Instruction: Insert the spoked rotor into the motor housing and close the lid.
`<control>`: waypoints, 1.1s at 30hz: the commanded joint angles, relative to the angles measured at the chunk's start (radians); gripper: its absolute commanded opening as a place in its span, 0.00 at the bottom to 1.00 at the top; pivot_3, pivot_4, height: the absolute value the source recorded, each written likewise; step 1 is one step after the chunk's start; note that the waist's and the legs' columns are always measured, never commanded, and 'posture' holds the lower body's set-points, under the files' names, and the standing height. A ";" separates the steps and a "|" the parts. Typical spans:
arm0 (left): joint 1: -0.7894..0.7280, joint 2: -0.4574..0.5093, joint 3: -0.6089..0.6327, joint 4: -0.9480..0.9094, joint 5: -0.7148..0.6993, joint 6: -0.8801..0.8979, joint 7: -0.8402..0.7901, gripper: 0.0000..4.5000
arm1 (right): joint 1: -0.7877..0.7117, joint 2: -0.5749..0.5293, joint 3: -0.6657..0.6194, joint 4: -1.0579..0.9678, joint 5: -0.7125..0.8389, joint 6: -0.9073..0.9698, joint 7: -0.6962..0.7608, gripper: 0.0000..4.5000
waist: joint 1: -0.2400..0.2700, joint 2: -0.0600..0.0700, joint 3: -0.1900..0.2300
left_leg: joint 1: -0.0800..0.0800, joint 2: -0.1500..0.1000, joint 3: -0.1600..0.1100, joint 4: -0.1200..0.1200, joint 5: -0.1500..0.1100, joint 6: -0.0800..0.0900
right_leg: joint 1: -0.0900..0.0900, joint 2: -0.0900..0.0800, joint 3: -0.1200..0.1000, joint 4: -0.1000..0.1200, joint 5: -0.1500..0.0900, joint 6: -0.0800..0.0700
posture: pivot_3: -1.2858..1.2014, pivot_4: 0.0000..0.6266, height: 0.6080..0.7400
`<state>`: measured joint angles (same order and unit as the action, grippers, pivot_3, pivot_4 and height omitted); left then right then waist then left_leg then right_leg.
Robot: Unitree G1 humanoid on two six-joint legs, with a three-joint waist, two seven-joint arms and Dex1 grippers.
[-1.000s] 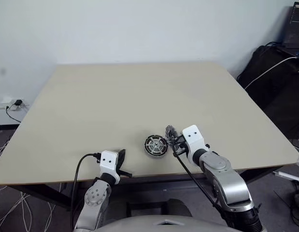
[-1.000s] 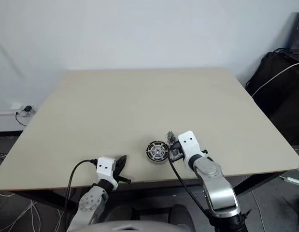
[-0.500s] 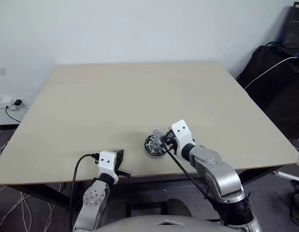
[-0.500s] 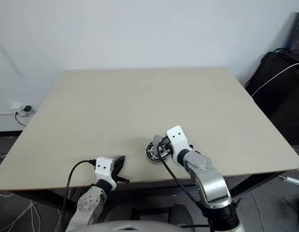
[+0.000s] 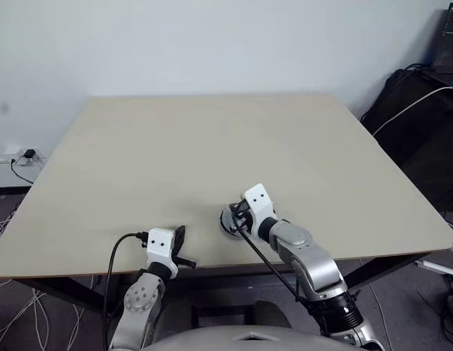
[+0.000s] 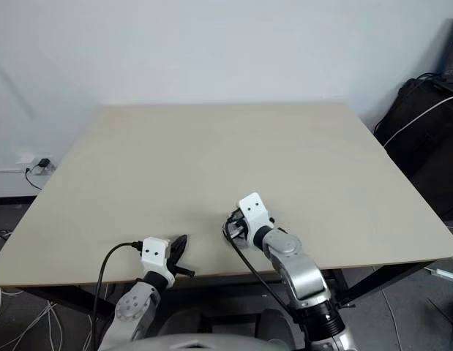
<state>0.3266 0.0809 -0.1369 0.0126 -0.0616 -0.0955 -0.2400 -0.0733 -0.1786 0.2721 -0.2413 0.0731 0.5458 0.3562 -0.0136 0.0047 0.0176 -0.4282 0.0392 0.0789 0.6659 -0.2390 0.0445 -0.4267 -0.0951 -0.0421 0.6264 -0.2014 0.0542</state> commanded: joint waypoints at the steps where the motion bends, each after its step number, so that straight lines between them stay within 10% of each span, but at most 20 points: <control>1: -0.010 -0.004 0.000 -0.043 -0.002 -0.007 0.003 0.00 | -0.016 -0.074 -0.029 -0.030 0.021 -0.083 0.091 0.00 | 0.000 -0.001 0.000 | 0.000 0.000 0.000 0.000 0.000 0.000 | 0.000 0.000 0.000 0.000 0.000 0.000 | 0.52 0.00 1.00; 11: -0.016 -0.012 -0.006 -0.030 -0.001 -0.008 -0.001 0.00 | -0.005 -0.192 -0.056 0.049 0.066 -0.146 0.237 0.13 | 0.002 -0.001 0.000 | 0.001 0.000 0.000 0.001 0.000 0.000 | 0.000 0.001 0.000 0.000 0.000 0.000 | 0.52 0.00 1.00; 23: -0.013 -0.012 -0.003 -0.035 -0.002 -0.006 -0.001 0.00 | -0.008 -0.204 -0.071 0.095 0.120 -0.096 0.313 1.00 | 0.003 -0.001 0.000 | 0.001 -0.001 0.000 0.001 0.000 0.000 | 0.001 0.000 0.000 0.000 0.000 0.000 | 0.52 0.00 1.00; 33: -0.012 -0.013 -0.005 -0.034 -0.001 -0.009 0.000 0.00 | -0.027 -0.184 -0.065 0.140 0.125 -0.078 0.308 1.00 | 0.003 -0.001 0.000 | 0.001 -0.002 0.000 0.001 0.000 0.000 | 0.001 0.000 0.000 0.001 0.000 0.000 | 0.52 0.00 1.00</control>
<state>0.3225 0.0717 -0.1391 0.0123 -0.0608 -0.0954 -0.2409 -0.0755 -0.3705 0.2268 -0.0894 0.1854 0.4683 0.6689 -0.0105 0.0035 0.0174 -0.4272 0.0376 0.0787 0.6671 -0.2389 0.0447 -0.4255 -0.0947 -0.0419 0.6271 -0.2013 0.0541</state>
